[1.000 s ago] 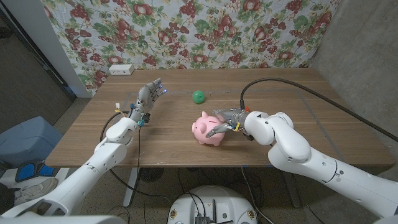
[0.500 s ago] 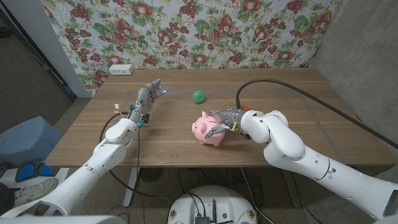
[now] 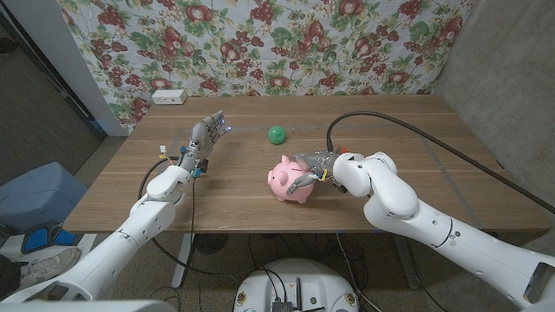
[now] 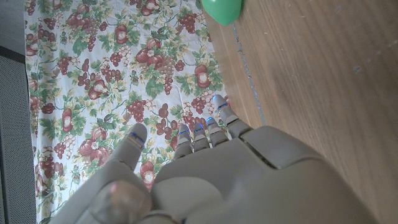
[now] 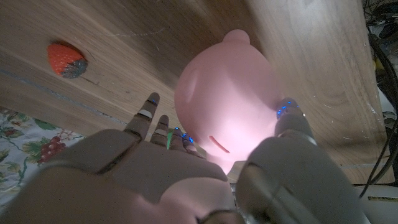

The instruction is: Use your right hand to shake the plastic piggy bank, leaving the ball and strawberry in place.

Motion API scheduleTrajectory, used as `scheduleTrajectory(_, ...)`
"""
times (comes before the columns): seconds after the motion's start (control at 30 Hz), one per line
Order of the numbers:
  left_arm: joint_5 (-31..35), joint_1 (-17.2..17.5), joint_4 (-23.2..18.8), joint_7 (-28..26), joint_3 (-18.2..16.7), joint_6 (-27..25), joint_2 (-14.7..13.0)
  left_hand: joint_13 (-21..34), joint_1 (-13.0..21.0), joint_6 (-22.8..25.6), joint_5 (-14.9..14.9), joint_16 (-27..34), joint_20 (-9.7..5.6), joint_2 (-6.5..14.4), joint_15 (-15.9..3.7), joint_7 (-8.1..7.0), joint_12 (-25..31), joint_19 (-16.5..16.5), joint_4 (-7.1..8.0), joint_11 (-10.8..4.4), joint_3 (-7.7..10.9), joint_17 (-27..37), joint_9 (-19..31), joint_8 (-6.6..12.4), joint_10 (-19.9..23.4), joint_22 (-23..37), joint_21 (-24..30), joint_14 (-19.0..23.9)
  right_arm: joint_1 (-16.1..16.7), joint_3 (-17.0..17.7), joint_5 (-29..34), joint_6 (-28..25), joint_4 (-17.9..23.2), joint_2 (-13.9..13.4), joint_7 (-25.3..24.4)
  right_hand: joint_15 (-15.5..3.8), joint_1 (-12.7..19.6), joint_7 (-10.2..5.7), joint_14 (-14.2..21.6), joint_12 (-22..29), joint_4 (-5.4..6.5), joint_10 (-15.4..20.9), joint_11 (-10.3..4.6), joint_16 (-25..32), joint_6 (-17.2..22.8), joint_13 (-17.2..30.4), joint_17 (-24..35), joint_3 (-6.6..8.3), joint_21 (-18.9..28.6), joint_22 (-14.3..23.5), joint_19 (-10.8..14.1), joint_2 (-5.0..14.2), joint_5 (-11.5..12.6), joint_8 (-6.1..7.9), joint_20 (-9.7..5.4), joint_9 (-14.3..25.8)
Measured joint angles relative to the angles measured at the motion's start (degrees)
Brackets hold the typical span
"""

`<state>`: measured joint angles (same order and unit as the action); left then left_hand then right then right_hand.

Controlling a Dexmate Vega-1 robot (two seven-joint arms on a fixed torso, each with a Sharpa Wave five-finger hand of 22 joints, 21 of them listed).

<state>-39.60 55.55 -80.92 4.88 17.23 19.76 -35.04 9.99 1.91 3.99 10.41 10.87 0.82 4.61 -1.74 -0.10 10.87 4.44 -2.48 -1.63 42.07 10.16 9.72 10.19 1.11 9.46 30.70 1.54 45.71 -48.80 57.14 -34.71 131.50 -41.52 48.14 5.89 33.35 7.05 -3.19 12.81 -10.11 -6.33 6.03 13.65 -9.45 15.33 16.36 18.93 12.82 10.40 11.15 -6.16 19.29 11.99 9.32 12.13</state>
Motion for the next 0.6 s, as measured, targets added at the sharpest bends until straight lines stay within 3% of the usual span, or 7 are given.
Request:
scheduleTrajectory(0.17, -0.1, 0.1, -0.1, -0.3, -0.1, -0.3, 0.0, 0.0, 0.0, 0.0, 0.0, 0.0, 0.20, 0.0, 0.00, 0.00, 0.0, 0.2, 0.00, 0.00, 0.00, 0.0, 0.0, 0.00, 0.0, 0.0, -0.2, 0.0, -0.4, 0.0, -0.2, 0.5, -1.5, 1.0, 0.0, -1.31, 2.8, 0.00, 1.3, 0.2, -0.01, 1.1, -1.14, 0.5, 0.0, 0.0, 0.0, 1.13, 0.4, 0.0, 1.5, 1.54, -0.3, 0.54, -0.74, 0.0)
scheduleTrajectory(0.33, -0.1, 0.2, -0.2, -0.5, -0.2, -0.4, 0.0, 0.0, 0.0, 0.0, 0.0, 0.0, 0.20, 0.0, 0.00, 0.00, 0.0, 0.2, 0.00, 0.00, 0.00, 0.0, 0.0, 0.00, 0.0, 0.0, -0.2, 0.0, -0.4, 0.0, -0.7, 0.9, -1.8, 1.3, -0.4, -3.85, 8.1, -0.51, 6.0, 1.3, 0.00, 3.5, -3.52, 2.5, 2.2, 0.3, 0.0, 3.02, 1.4, 0.0, 5.7, 2.01, -2.6, 1.65, -4.00, 0.0)
scheduleTrajectory(0.47, -0.1, 0.2, -0.3, -0.6, -0.2, -0.4, 0.0, 0.0, 0.0, 0.0, 0.0, 0.0, 0.20, 0.0, -0.31, 0.00, 0.0, 0.2, 0.00, 0.00, 0.00, 0.0, 0.0, 0.00, 0.0, 0.0, -0.2, 0.3, -0.4, 0.1, -1.3, 1.0, -2.1, 1.4, -0.9, -6.37, 10.1, -2.35, 10.7, 2.8, 0.24, 8.2, -5.49, 4.5, 6.3, 0.6, 0.3, 3.57, 2.4, 0.1, 9.9, 2.42, -5.2, 3.21, -5.93, 0.2)
scheduleTrajectory(0.53, -0.1, 0.3, -0.3, -0.7, -0.2, -0.5, -0.1, 0.0, 0.0, 0.0, 0.0, 0.0, 0.20, 0.0, -0.31, 0.00, 0.0, 0.2, 0.00, 0.00, 0.00, 0.0, 0.0, 0.00, 0.0, 0.0, -0.2, 0.3, -0.4, 0.2, -1.5, 1.0, -2.2, 1.5, -1.0, -7.37, 10.8, -3.20, 13.2, 3.7, 0.32, 10.8, -6.52, 5.7, 8.8, 0.8, 0.6, 3.64, 2.9, 0.2, 11.8, 1.73, -6.4, 3.99, -6.45, 0.3)
scheduleTrajectory(0.6, -0.1, 0.3, -0.5, -0.9, -0.2, -0.5, -0.1, 0.0, 0.0, 0.0, 0.0, 0.0, 0.23, 0.0, -0.31, 0.00, 0.0, 0.2, 0.00, 0.00, 0.00, 0.0, 0.0, 0.00, 0.0, 0.0, -0.2, 0.3, -0.4, 0.2, -1.9, 1.0, -2.3, 1.5, -1.3, -6.70, 11.1, -3.72, 14.8, 4.5, 0.46, 13.1, -7.16, 7.4, 10.7, 1.2, 1.3, 3.50, 3.5, 0.4, 13.3, 1.45, -7.2, 4.57, -6.84, 0.3)
